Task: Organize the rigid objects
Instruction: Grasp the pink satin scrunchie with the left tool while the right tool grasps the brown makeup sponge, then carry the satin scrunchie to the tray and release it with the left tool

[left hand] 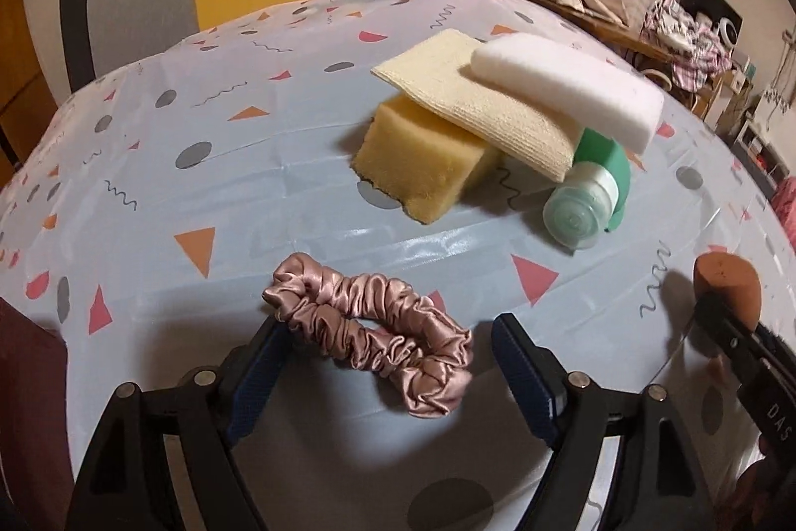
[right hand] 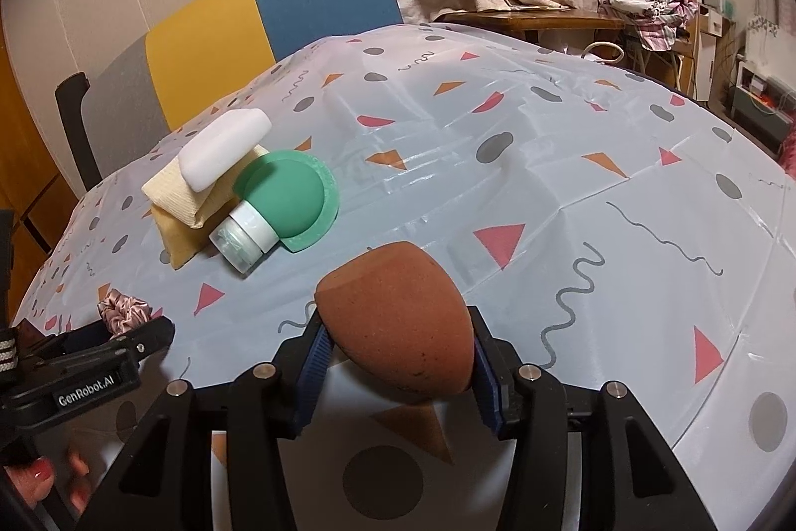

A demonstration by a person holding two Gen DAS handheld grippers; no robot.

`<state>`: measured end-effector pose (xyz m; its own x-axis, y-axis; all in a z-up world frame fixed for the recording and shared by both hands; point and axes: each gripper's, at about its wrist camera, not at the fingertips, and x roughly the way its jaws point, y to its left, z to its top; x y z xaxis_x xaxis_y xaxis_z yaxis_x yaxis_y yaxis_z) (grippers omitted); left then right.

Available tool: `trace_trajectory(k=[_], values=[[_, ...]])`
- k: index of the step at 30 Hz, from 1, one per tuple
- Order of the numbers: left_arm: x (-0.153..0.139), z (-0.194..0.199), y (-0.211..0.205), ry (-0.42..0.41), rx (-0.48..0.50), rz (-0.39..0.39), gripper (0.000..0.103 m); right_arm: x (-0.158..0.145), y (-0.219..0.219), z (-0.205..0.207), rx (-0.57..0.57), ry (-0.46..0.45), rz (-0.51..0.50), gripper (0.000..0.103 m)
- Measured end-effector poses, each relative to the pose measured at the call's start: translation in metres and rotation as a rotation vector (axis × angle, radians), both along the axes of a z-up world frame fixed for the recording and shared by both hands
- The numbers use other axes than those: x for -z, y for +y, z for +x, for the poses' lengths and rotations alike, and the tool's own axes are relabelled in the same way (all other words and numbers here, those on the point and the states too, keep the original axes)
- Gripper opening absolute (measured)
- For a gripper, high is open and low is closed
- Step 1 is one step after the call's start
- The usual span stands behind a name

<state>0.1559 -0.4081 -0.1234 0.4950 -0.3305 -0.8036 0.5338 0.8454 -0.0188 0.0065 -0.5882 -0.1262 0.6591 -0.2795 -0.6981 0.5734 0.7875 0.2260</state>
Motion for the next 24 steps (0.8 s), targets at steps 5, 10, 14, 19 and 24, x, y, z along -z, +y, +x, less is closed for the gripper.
trace_trajectory(k=[5, 10, 14, 19, 24], values=[[-0.001, 0.003, 0.008, -0.007, -0.024, -0.025, 0.068, 0.0, 0.001, 0.0, 0.002, 0.0, -0.007, 0.052], [-0.004, 0.004, 0.024, 0.002, -0.034, -0.068, 0.029, -0.001, 0.002, -0.001, 0.007, 0.001, -0.011, 0.052], [-0.005, 0.002, 0.04, 0.037, -0.049, -0.144, 0.024, -0.001, 0.001, -0.002, 0.013, 0.003, -0.011, 0.052], [-0.005, -0.004, 0.067, 0.089, -0.073, -0.24, 0.024, -0.001, 0.0, -0.003, 0.026, 0.003, -0.017, 0.052], [-0.004, -0.011, 0.083, 0.107, -0.087, -0.277, 0.024, -0.002, 0.001, -0.002, 0.026, 0.007, -0.031, 0.052]])
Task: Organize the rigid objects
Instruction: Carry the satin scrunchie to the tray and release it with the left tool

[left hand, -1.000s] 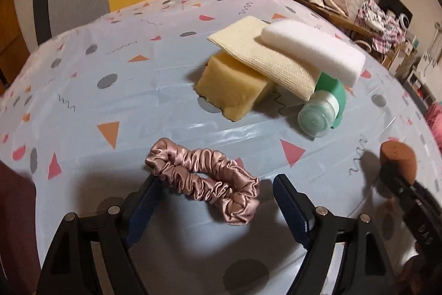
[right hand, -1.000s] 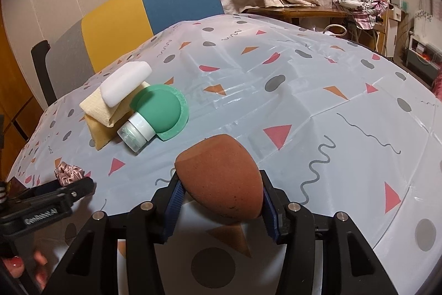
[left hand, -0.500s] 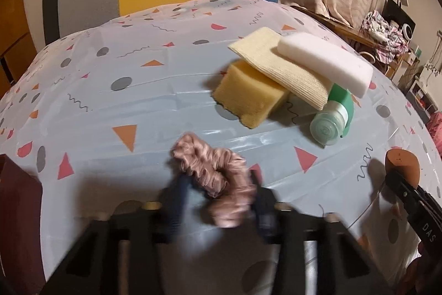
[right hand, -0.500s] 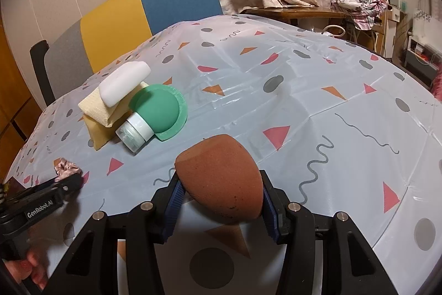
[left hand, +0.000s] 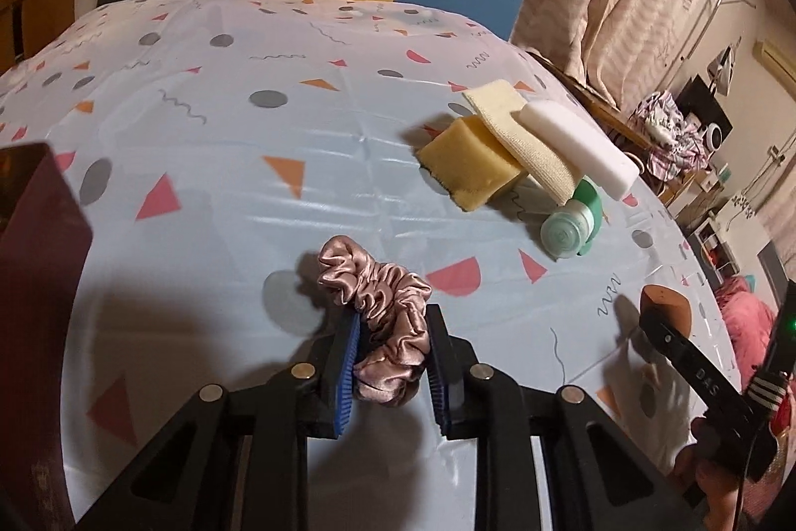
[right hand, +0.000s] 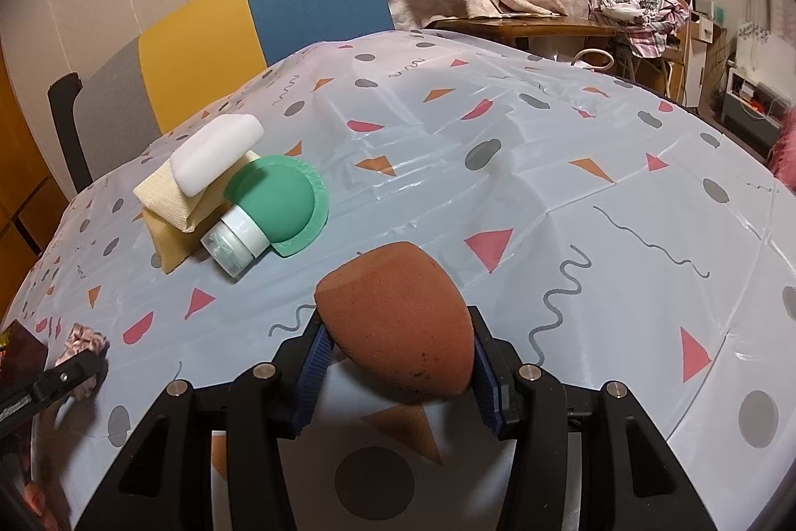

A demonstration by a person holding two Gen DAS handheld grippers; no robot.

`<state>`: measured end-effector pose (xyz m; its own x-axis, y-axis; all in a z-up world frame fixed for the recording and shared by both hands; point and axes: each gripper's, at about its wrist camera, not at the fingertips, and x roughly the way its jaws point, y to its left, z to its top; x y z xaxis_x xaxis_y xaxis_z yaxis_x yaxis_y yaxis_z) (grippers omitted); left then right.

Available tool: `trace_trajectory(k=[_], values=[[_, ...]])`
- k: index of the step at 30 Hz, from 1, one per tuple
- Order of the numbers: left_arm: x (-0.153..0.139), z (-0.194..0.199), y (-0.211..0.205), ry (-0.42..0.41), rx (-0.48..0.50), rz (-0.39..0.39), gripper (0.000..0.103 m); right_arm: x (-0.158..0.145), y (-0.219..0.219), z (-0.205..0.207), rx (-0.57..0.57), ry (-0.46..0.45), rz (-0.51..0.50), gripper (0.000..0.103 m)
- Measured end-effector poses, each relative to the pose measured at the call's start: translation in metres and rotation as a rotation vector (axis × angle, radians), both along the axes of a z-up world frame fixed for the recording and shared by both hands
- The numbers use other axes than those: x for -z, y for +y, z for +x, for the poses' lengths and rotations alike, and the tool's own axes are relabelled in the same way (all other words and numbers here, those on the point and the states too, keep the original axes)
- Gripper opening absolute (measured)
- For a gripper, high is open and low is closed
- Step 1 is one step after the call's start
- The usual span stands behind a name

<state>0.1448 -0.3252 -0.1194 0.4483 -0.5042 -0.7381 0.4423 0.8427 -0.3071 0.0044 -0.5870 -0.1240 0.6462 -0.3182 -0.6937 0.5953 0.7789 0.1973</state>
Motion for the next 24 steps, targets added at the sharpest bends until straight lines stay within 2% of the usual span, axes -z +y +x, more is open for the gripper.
trace_trajectory(k=[8, 15, 24], values=[[-0.001, -0.015, 0.013, 0.016, -0.003, -0.023, 0.024, 0.0, 0.0, 0.001, 0.002, 0.009, -0.01, 0.052], [-0.007, -0.046, 0.024, 0.028, 0.048, -0.034, 0.024, 0.0, 0.004, 0.005, -0.003, 0.03, -0.033, 0.052], [-0.042, -0.076, 0.039, -0.008, 0.104, -0.104, 0.024, -0.005, 0.014, 0.005, -0.016, 0.036, -0.099, 0.052]])
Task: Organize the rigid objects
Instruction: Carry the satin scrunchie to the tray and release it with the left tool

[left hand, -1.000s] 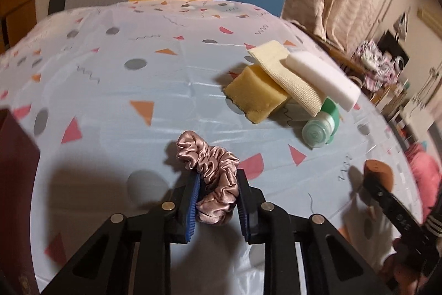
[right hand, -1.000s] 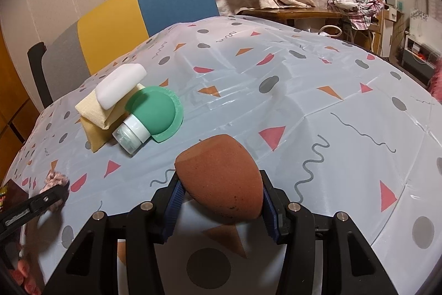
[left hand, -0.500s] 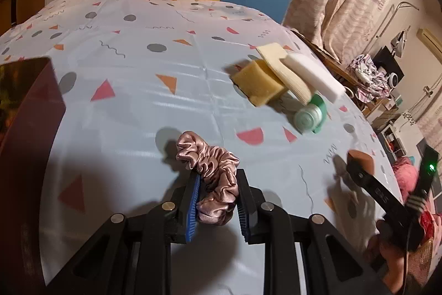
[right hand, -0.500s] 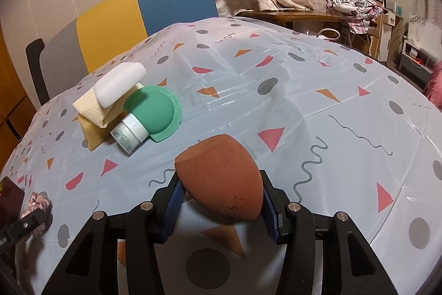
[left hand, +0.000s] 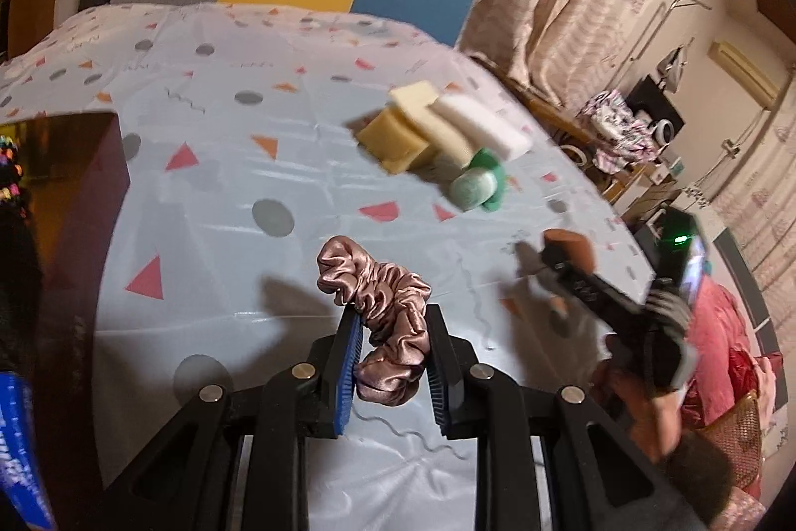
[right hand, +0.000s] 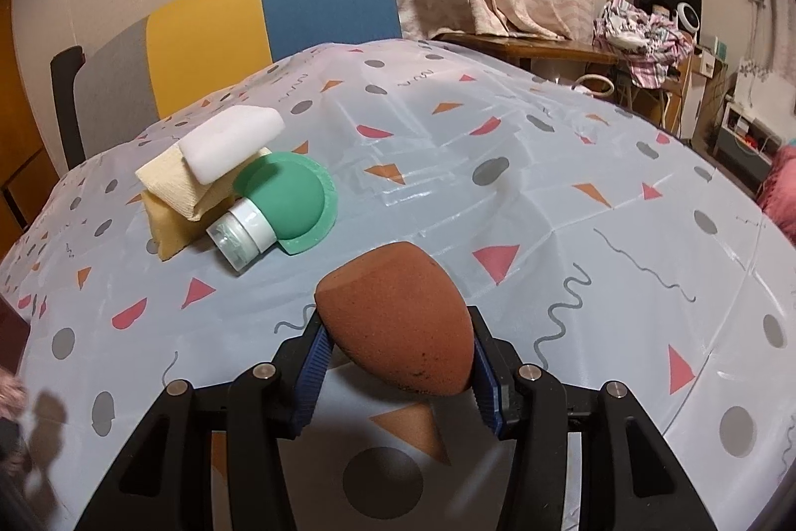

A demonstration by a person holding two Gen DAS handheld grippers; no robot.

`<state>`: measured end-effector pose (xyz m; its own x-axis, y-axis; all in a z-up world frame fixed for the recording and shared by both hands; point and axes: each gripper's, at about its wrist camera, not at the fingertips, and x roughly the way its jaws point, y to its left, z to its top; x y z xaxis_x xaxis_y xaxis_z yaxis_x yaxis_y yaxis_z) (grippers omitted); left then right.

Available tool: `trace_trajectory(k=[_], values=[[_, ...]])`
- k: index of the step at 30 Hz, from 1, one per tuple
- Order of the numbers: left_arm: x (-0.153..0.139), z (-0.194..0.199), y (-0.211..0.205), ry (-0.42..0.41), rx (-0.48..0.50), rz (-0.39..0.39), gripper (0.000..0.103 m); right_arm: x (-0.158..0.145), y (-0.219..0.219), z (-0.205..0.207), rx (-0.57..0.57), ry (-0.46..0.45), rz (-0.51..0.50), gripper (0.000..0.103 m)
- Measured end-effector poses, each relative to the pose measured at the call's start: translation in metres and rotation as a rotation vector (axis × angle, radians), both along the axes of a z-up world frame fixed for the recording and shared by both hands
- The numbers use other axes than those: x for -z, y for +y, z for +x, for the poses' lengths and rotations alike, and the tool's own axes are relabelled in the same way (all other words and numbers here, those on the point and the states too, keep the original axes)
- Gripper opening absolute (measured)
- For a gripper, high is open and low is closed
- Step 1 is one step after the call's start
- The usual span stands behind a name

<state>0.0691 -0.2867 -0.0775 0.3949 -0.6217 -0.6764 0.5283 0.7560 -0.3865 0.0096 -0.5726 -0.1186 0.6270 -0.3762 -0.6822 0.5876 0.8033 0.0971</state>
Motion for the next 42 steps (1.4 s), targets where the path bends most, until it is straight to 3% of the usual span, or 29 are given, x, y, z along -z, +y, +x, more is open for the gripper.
trace_trajectory(k=[9, 19, 27, 35, 42], values=[[-0.045, -0.023, 0.043, -0.091, -0.007, -0.023, 0.024, -0.002, 0.006, 0.003, -0.009, 0.017, -0.032, 0.052], [-0.058, -0.02, 0.116, -0.109, -0.144, -0.029, 0.024, -0.005, 0.013, 0.005, -0.025, 0.026, -0.072, 0.052], [-0.053, -0.01, 0.178, -0.108, -0.285, -0.005, 0.024, -0.004, 0.019, 0.009, -0.041, 0.047, -0.096, 0.052], [-0.033, 0.002, 0.231, -0.055, -0.42, -0.001, 0.024, -0.004, 0.023, 0.011, -0.043, 0.064, -0.12, 0.052], [-0.01, 0.012, 0.26, -0.012, -0.513, 0.058, 0.024, -0.006, 0.031, 0.012, -0.06, 0.069, -0.162, 0.052]])
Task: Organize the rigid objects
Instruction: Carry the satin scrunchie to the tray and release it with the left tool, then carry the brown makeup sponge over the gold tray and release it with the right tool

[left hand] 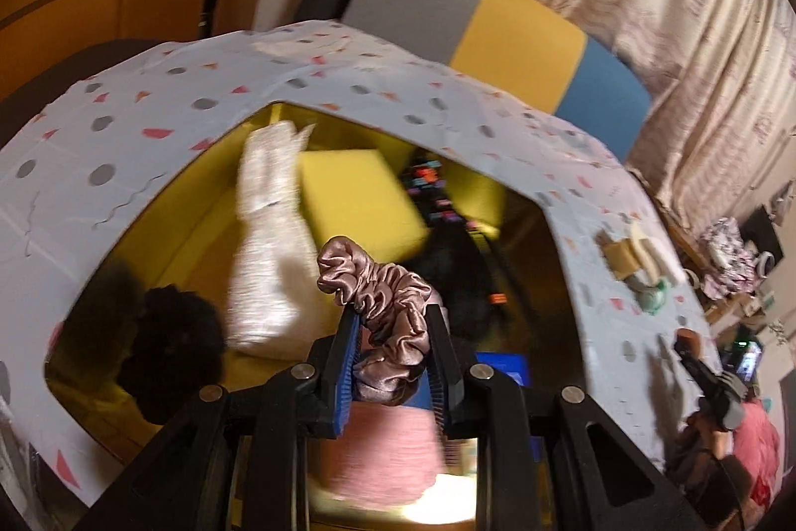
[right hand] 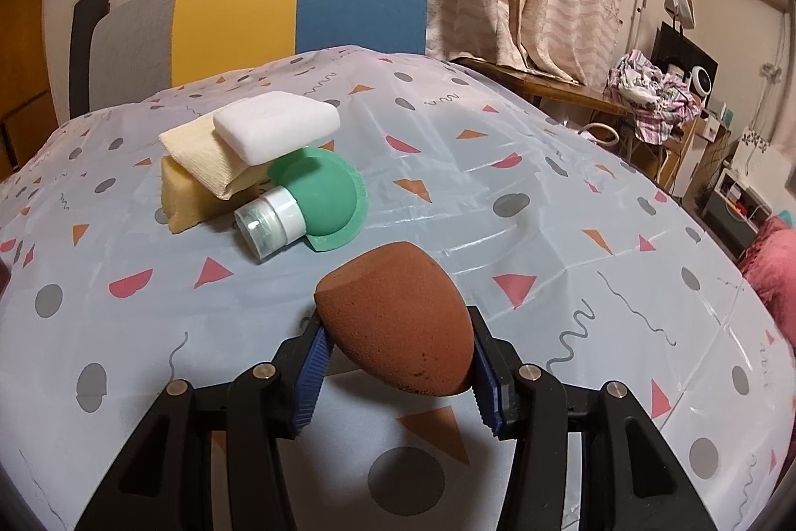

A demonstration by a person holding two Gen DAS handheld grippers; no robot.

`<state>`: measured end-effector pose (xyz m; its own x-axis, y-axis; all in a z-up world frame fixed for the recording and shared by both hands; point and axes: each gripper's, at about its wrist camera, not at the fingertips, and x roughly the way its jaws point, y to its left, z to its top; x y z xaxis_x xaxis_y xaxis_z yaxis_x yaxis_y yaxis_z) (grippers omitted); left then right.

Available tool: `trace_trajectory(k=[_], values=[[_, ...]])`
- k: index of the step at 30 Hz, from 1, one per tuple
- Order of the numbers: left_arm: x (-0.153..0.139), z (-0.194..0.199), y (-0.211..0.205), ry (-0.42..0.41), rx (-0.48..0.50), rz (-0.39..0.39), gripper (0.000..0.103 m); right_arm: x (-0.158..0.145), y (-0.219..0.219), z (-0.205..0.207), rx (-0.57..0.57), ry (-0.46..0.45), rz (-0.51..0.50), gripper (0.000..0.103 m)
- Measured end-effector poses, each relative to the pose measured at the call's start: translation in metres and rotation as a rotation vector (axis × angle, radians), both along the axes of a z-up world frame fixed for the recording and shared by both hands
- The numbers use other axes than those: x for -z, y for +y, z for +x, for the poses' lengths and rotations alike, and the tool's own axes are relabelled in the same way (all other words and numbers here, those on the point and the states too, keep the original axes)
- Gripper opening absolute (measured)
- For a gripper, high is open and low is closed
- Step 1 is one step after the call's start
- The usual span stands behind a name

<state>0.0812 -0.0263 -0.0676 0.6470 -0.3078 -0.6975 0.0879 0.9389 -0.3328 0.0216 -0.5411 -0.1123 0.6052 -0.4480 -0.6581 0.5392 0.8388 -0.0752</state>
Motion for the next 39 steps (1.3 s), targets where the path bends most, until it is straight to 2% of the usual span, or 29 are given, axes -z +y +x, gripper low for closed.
trace_trajectory(k=[4, 7, 8, 12, 15, 21, 30, 35, 37, 39], values=[[0.012, 0.007, 0.009, 0.04, -0.023, 0.032, 0.027, 0.0, 0.003, 0.002, -0.008, 0.013, -0.019, 0.052], [0.016, 0.007, 0.015, 0.052, -0.043, 0.034, 0.039, 0.0, 0.004, 0.003, -0.011, 0.019, -0.027, 0.052], [0.016, 0.006, 0.016, 0.05, -0.045, 0.037, 0.045, 0.0, 0.005, 0.003, -0.012, 0.021, -0.03, 0.052], [0.013, 0.004, 0.012, 0.046, -0.012, 0.054, 0.054, 0.001, 0.007, 0.006, -0.015, 0.032, -0.044, 0.052], [0.011, 0.001, 0.009, 0.037, 0.007, 0.049, 0.056, 0.0, 0.01, 0.006, -0.021, 0.033, -0.06, 0.052], [0.003, -0.007, 0.008, 0.009, 0.083, -0.039, 0.056, -0.003, 0.016, 0.005, -0.039, 0.028, -0.086, 0.052], [-0.014, -0.019, 0.017, -0.042, 0.083, -0.022, 0.056, -0.004, 0.031, 0.011, -0.137, 0.093, -0.072, 0.052], [-0.019, -0.026, 0.021, -0.066, 0.09, -0.012, 0.057, -0.016, 0.052, 0.001, -0.188, 0.07, 0.006, 0.052], [-0.018, -0.027, 0.022, -0.068, 0.086, -0.013, 0.059, -0.022, 0.063, -0.001, -0.212, 0.051, 0.034, 0.052], [-0.018, -0.028, 0.023, -0.071, 0.083, -0.017, 0.067, -0.03, 0.078, -0.003, -0.25, 0.03, 0.064, 0.052]])
